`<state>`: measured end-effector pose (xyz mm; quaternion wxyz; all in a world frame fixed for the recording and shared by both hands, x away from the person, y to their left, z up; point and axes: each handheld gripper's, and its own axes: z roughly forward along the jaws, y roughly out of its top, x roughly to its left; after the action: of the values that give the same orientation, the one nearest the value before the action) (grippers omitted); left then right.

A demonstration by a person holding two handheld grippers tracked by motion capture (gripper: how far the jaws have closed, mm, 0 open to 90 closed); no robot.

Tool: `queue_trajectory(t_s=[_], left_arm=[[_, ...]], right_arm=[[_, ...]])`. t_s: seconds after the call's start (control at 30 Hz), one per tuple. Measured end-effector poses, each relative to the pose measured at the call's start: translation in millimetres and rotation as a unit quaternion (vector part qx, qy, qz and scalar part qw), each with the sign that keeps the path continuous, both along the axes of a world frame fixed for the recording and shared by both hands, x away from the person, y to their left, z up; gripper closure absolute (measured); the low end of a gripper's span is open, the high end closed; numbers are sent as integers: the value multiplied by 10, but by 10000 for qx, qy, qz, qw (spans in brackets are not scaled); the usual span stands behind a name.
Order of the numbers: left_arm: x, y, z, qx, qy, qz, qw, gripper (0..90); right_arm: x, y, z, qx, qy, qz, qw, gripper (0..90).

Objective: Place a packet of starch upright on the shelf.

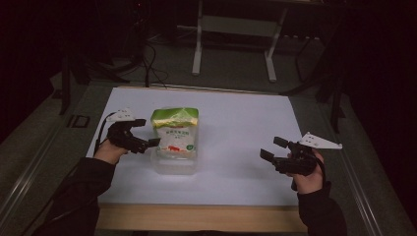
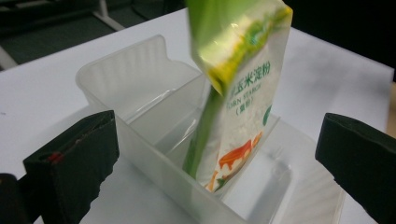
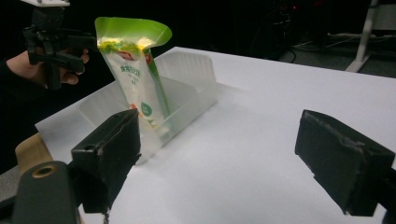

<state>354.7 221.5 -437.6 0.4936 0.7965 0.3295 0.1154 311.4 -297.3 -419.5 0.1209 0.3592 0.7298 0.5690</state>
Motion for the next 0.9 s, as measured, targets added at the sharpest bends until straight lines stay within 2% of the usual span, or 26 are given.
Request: queue_trajectory(t_s=[0.03,0.13,0.2,0.23,0.33,0.5,0.57,0.63,0.67,0.8,0.9], left_arm=[[-30,-3,-5,-80,-15,-12,10000,0],[-85,-13,-5,-104,-59,-14,9999,1],[-169,-37,18,-132,-118,-101,9998,1],[-169,-37,18,-132,-118,-101,9998,1],[-283,-63,53,-295,-134,-315,9990,1],[-401,-131,63,-269,-160,-415,9987,1],[-493,-204,71,-294,-210,-476,9982,1],[-522,-236,73,-275,-194,-505,9982,1],[-566,-291,75,-271,-197,-634,9974,1],[-635,-387,82,-300,-226,-770,9963,1],[-707,-519,84,-378,-275,-928,9946,1]], right_arm=[[2,-1,-3,-6,27,9,10000,141],[0,-1,-10,-32,17,11,10000,141],[-4,-1,-13,-33,17,10,10000,148],[-12,1,-11,-8,72,26,10000,164],[-31,11,-7,-61,62,37,10000,164],[-30,2,-26,-163,-12,-22,9999,145],[-28,-7,-45,-191,-7,-42,9998,143],[-27,-14,-59,-204,2,-58,9998,143],[-27,-17,-64,-197,4,-61,9998,143],[-31,-27,-78,-198,17,-46,9998,143],[-46,-28,-104,-251,37,-45,9997,141]])
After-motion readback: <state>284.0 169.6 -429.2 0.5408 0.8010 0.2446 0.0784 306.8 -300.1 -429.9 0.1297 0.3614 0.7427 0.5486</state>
